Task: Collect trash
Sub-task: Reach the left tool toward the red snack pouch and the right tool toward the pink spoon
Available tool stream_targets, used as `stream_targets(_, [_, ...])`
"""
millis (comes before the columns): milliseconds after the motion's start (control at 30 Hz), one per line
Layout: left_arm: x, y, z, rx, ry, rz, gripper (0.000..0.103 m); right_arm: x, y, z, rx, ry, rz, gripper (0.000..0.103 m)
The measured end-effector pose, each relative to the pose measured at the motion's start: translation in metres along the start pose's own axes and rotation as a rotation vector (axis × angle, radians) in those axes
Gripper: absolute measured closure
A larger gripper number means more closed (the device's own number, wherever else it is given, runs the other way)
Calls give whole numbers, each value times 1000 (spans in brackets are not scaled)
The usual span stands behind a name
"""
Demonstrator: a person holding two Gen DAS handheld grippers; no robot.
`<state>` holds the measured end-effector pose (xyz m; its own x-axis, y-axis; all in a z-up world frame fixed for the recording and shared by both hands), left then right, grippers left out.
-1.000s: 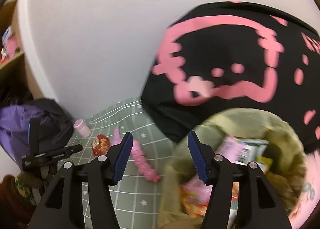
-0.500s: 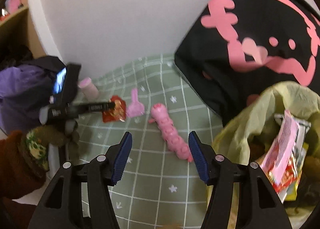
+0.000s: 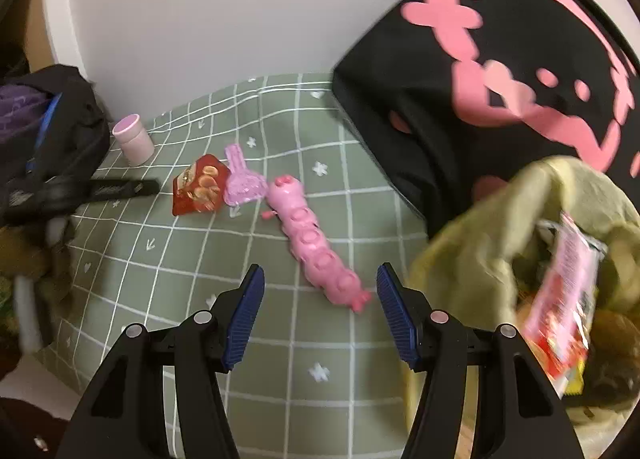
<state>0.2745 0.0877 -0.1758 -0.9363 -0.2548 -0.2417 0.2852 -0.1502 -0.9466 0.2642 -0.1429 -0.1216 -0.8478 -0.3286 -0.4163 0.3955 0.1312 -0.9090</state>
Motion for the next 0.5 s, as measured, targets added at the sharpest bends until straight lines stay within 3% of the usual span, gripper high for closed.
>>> stream_targets(167, [29,-19,-30,49,-45,-37,91,-35,32,-38,-17,-99,19,48])
stream_targets(267, [38,-27,-37,57,-20,-49,79,-61,53,-62,-121,-145,22,48])
stream_targets(500, [51,-58,-71,25,-10,21,63,-108,111,-92,-97,-231,-50,58])
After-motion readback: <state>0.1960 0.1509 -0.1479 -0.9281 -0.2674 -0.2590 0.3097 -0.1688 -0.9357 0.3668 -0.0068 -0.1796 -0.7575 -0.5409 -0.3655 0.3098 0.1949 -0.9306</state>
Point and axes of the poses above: each gripper's, at about its wrist camera, not at the fingertips, and y roughly the way its jaws point, z to its right, x to its underside, the point moved 7 cm from there along y, roughly the way its jaws point, and after that the axes turned 13 degrees about -z, right-handed, at the moved point
